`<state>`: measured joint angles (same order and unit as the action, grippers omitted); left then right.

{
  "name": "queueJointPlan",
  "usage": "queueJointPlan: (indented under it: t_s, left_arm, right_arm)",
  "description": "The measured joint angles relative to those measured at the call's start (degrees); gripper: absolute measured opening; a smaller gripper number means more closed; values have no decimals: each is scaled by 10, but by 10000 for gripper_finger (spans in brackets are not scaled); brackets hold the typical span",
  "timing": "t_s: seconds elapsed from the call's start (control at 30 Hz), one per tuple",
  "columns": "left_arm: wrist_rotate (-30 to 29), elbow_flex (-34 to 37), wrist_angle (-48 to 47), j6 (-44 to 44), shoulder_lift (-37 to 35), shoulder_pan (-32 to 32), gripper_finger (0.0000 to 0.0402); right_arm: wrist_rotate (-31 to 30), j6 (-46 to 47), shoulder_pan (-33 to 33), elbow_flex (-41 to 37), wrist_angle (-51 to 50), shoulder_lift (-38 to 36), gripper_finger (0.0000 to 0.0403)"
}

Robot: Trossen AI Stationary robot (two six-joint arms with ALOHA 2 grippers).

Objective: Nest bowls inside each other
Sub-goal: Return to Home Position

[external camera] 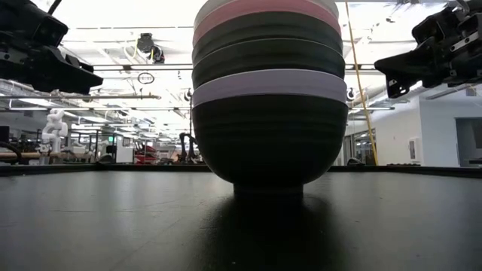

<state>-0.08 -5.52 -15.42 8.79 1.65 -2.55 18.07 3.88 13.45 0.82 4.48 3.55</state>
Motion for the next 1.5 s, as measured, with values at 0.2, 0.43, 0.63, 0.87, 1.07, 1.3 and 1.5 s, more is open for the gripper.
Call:
queueJointPlan:
  t_s: [0.2, 0.43, 0.63, 0.87, 1.07, 1.3, 1.5]
  left_arm:
    - [0, 0, 7, 2, 0, 0, 16]
    - [0, 0, 7, 0, 0, 0, 4]
    - [0, 0, 7, 0, 0, 0, 27]
    - [0, 0, 7, -1, 0, 0, 36]
    - [0, 0, 7, -1, 0, 0, 37]
    - [0, 0, 7, -1, 0, 0, 37]
    - [0, 0, 7, -1, 0, 0, 37]
  right_arm:
    - [2, 9, -4, 0, -1, 3, 0]
    - [2, 29, -4, 0, 12, 3, 0]
    - [2, 28, -4, 0, 12, 3, 0]
    - [1, 28, -4, 0, 12, 3, 0]
    - [1, 28, -4, 0, 12, 3, 0]
    - [1, 28, -4, 0, 13, 3, 0]
    - [0, 28, -4, 0, 13, 3, 0]
